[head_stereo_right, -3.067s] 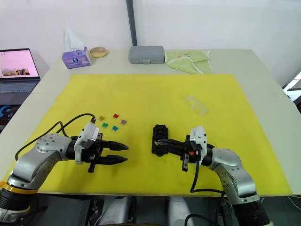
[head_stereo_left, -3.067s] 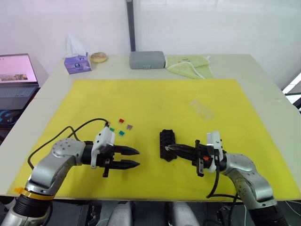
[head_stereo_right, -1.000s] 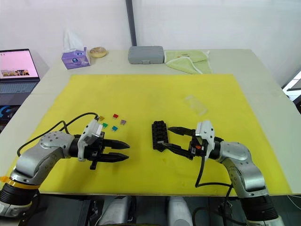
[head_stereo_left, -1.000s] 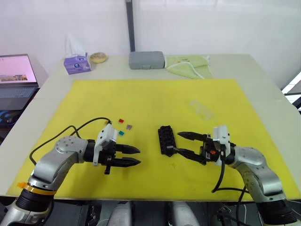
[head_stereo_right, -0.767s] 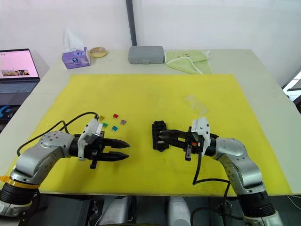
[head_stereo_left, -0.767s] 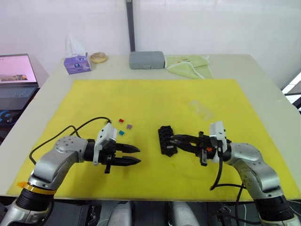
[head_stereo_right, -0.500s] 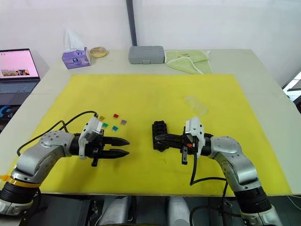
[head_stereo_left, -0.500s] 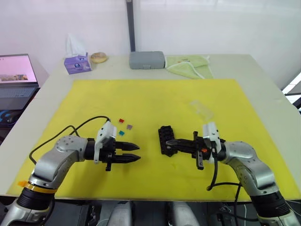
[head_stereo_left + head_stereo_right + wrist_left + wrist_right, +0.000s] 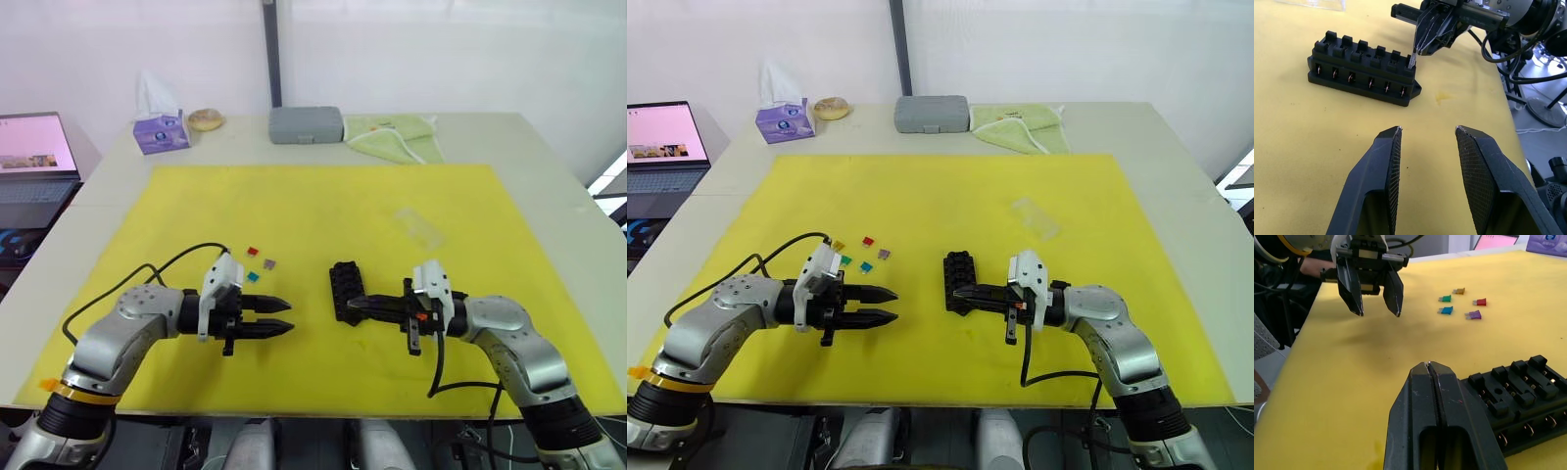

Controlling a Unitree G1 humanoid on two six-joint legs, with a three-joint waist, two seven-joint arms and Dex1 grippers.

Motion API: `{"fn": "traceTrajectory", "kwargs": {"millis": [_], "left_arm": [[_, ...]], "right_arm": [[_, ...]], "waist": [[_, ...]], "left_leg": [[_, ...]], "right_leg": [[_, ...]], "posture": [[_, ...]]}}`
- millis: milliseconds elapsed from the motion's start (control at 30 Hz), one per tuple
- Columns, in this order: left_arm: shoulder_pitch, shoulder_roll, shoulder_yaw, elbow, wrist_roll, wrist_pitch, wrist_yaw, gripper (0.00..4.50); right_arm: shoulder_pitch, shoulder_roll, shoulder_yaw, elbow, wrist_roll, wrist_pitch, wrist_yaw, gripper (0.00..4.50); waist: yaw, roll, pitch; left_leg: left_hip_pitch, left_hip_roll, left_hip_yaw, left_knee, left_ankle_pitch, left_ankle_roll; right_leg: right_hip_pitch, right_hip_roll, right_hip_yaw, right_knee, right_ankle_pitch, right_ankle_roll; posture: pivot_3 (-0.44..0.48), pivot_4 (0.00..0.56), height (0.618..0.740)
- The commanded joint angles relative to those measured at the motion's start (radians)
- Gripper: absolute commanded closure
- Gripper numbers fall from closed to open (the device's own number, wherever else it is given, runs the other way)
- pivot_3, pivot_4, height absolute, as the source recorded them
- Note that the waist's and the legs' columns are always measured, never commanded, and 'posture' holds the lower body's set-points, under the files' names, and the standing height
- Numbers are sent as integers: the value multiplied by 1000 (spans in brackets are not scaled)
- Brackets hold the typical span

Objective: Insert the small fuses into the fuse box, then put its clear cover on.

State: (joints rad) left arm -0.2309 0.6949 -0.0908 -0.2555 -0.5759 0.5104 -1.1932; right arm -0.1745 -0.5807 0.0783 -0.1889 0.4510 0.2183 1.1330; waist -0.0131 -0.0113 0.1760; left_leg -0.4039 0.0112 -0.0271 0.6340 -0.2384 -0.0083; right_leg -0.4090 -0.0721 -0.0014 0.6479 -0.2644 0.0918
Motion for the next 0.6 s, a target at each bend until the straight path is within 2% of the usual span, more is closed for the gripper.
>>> {"fn": "traceTrajectory", "kwargs": {"millis": [33, 600], "left_arm": [[3, -4, 19, -27, -9, -14, 7, 2643], [-7, -18, 15, -18, 0, -25, 24, 2643]], "right_arm": [[-11, -4, 5, 3, -9, 8, -9, 4470], [16, -13, 30, 35, -62, 12, -13, 4470]], "waist": [[0, 0, 0], [-1, 0, 0]], "left_leg": [[0, 0, 0, 0, 0, 0], [1, 0, 0, 0, 0, 0]], "right_leg": [[0, 0, 0, 0, 0, 0], [1, 0, 0, 0, 0, 0]], "posture": [[0, 150, 740], [0, 150, 740]]}}
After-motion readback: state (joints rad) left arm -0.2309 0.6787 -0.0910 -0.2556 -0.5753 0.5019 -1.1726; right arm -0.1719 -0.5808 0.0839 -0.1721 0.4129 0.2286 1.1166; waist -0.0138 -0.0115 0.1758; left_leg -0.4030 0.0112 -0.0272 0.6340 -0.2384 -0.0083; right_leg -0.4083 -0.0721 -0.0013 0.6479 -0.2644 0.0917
